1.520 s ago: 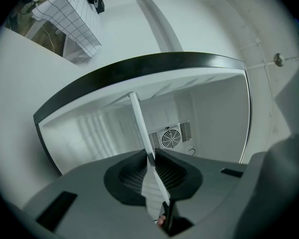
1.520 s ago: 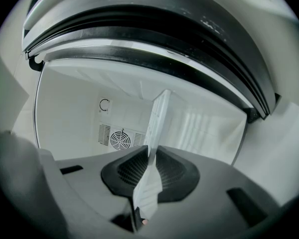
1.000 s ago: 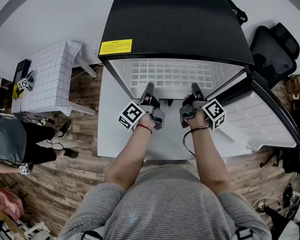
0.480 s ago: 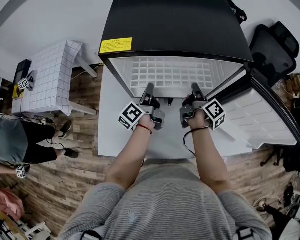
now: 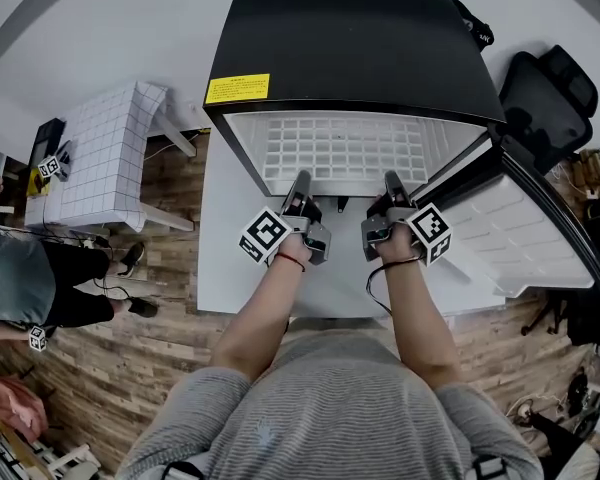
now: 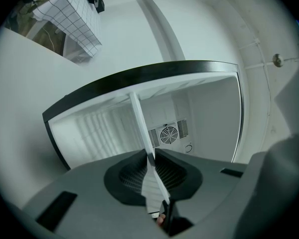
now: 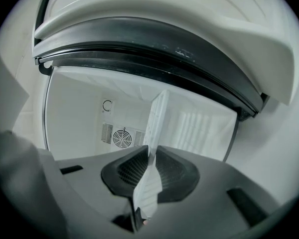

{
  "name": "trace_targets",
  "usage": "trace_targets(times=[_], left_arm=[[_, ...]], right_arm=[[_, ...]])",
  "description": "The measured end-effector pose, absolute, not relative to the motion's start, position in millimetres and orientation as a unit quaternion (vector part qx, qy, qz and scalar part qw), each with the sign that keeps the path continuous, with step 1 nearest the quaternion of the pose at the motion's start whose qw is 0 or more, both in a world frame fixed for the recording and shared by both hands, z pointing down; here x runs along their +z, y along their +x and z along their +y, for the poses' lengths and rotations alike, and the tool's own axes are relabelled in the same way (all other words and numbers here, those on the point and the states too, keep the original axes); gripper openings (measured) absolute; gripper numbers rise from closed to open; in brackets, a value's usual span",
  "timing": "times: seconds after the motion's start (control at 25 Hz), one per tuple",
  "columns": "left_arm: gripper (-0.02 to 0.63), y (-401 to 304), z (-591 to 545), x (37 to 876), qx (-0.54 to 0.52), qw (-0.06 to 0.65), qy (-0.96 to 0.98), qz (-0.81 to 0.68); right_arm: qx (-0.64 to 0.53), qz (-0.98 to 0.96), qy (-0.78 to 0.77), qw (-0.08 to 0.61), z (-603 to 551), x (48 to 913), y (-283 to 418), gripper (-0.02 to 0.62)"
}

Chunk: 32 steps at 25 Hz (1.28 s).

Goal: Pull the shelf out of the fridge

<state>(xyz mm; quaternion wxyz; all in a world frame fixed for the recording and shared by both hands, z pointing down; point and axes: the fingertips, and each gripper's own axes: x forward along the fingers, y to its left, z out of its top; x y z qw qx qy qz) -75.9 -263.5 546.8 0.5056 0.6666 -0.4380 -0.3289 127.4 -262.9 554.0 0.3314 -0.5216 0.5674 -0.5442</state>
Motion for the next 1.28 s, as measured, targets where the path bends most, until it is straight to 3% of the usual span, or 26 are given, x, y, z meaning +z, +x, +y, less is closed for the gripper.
trace_targets(times=[1.28], left_arm=[[0.057,-75,-238,549,-0.328,0.508,0.665,-0.438]], right_arm=[[-0.546,0.567,-0.521,0.331,-237,556,128,0.057]])
